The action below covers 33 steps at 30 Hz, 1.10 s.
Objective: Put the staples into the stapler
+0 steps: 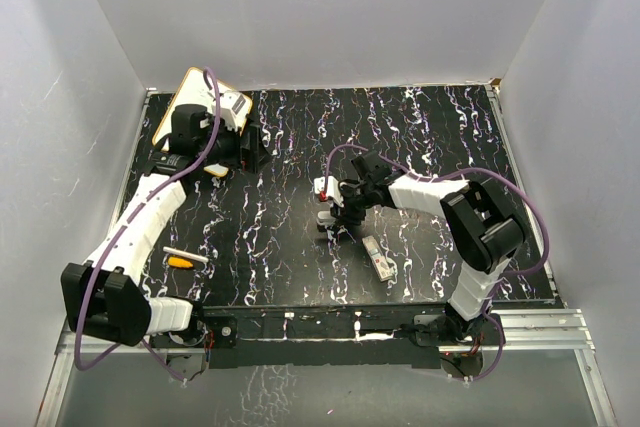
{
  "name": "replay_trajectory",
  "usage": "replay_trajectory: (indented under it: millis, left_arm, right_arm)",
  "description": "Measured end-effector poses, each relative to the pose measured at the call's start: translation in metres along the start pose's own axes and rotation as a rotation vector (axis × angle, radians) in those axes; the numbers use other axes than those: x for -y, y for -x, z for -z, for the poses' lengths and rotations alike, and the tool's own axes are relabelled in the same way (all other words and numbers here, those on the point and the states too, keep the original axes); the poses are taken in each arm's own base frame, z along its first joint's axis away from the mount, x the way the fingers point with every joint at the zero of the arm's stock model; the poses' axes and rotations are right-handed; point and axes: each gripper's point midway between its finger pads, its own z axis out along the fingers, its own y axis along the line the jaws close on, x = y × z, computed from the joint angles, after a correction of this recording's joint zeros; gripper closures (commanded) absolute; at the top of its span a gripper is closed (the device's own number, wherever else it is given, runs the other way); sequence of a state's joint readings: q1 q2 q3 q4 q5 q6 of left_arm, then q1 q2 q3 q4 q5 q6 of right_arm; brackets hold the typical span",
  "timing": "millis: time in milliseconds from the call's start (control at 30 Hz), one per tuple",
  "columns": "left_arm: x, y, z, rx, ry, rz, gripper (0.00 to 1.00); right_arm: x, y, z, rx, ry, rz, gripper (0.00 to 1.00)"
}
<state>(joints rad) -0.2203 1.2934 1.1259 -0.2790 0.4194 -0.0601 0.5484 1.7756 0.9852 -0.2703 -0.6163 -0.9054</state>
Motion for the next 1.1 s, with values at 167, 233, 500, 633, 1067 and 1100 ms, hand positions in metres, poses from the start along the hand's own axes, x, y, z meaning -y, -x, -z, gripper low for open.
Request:
replay_trajectory:
  millis: [167, 233, 500, 633, 1067, 1100]
  left_arm:
    - [-0.009, 0.002, 0.008, 0.002, 0.062, -0.042, 0.03]
    - [-0.013, 0.005, 0.013, 0.011, 0.091, -0.063, 0.03]
    - [-0.036, 0.02, 0.038, 0.073, 0.264, -0.136, 0.03]
    - [-0.054, 0.023, 0.057, 0.11, 0.397, -0.174, 0.03]
    - [-0.089, 0.027, 0.08, 0.175, 0.624, -0.249, 0.03]
    - [-0.089, 0.029, 0.08, 0.175, 0.624, -0.249, 0.03]
  right_arm:
    - [0.007, 0.0, 0.0, 0.003, -0.025, 0.011, 0.39]
    - [0.013, -0.001, 0.002, 0.001, -0.045, 0.005, 0.27]
    - [0.01, -0.013, 0.041, -0.044, -0.112, -0.156, 0.1]
    - [0.032, -0.005, 0.092, -0.043, -0.277, -0.315, 0.01]
    - [0.123, 0.027, 0.249, 0.002, -1.021, -0.691, 0.01]
    - [0.124, 0.032, 0.255, 0.018, -1.043, -0.692, 0.01]
